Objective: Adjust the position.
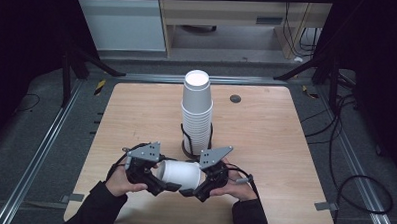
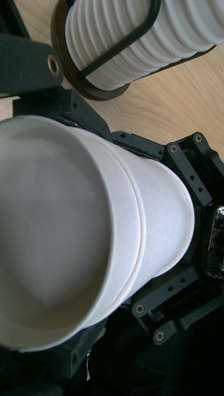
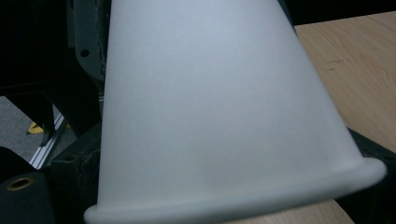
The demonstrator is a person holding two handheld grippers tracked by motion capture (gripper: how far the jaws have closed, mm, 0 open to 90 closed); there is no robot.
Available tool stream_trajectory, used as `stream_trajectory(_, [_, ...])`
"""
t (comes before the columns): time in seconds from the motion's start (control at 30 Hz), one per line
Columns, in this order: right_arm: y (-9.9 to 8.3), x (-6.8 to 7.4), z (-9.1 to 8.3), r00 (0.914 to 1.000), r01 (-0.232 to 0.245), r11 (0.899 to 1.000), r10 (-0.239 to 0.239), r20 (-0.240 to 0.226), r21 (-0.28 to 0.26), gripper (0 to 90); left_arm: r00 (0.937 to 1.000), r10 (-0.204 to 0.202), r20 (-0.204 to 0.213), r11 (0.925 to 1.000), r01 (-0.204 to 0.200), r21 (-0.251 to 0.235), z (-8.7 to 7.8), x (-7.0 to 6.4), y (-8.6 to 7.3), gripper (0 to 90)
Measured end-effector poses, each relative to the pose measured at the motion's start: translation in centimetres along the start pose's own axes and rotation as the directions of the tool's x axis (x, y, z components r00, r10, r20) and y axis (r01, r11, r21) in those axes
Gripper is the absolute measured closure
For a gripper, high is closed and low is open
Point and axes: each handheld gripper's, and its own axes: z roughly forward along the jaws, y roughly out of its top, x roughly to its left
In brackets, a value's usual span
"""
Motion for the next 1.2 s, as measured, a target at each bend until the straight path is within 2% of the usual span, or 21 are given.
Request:
stream_trajectory(0.27, [0.2,0.0,-0.3,1.0000,0.004,1.000,-0.004,0.006,-0.012,8.4,0.9997,0.008,-0.023,0.9998,-0.009,-0.020,-0.4,-0.2,0.2,18.7])
stream_trajectory(0.43, [0.2,-0.2,-0.8,0.9996,0.004,1.000,-0.005,0.027,0.018,8.4,0.9990,-0.002,-0.044,0.9988,0.000,-0.049,-1.8,0.0,0.3,17.1])
stream_trajectory(0.57, [0.8,-0.7,-1.5,0.9984,0.021,0.998,-0.025,0.051,0.059,8.4,0.9962,-0.008,-0.086,0.9995,0.006,-0.030,-2.9,0.4,0.0,15.1])
stream_trajectory(0.67, [1.7,-1.2,-2.0,0.9957,0.044,0.992,-0.053,0.076,0.115,8.4,0.9947,-0.015,-0.102,0.9998,0.016,0.009,-3.1,0.7,-0.4,14.6])
stream_trajectory(0.77, [2.6,-1.7,-2.1,0.9930,0.067,0.981,-0.083,0.084,0.184,8.4,0.9932,-0.022,-0.114,0.9984,0.028,0.050,-2.8,1.1,-0.9,13.9])
stream_trajectory(0.87, [3.4,-1.9,-1.9,0.9901,0.091,0.963,-0.115,0.081,0.253,8.3,0.9934,-0.022,-0.113,0.9966,0.031,0.076,-2.5,1.4,-1.2,13.4])
stream_trajectory(0.97, [4.0,-2.1,-1.5,0.9886,0.109,0.944,-0.135,0.066,0.311,8.3,0.9943,-0.019,-0.105,0.9936,0.031,0.109,-2.0,1.5,-1.3,13.2])
stream_trajectory(1.0, [4.1,-2.1,-1.2,0.9880,0.114,0.935,-0.142,0.061,0.336,8.3,0.9949,-0.017,-0.100,0.9923,0.029,0.120,-1.8,1.5,-1.4,13.1])
stream_trajectory(1.07, [4.3,-2.1,-0.8,0.9868,0.126,0.923,-0.154,0.049,0.364,8.3,0.9954,-0.013,-0.095,0.9893,0.027,0.144,-1.5,1.5,-1.4,12.8])
stream_trajectory(1.1, [4.5,-2.1,-0.4,0.9855,0.138,0.912,-0.165,0.039,0.387,8.3,0.9954,-0.010,-0.095,0.9881,0.024,0.152,-1.3,1.5,-1.4,12.6])
stream_trajectory(1.2, [4.7,-2.0,0.4,0.9841,0.151,0.894,-0.176,0.021,0.422,8.3,0.9957,-0.001,-0.092,0.9832,0.018,0.182,-0.9,1.5,-1.5,12.4])
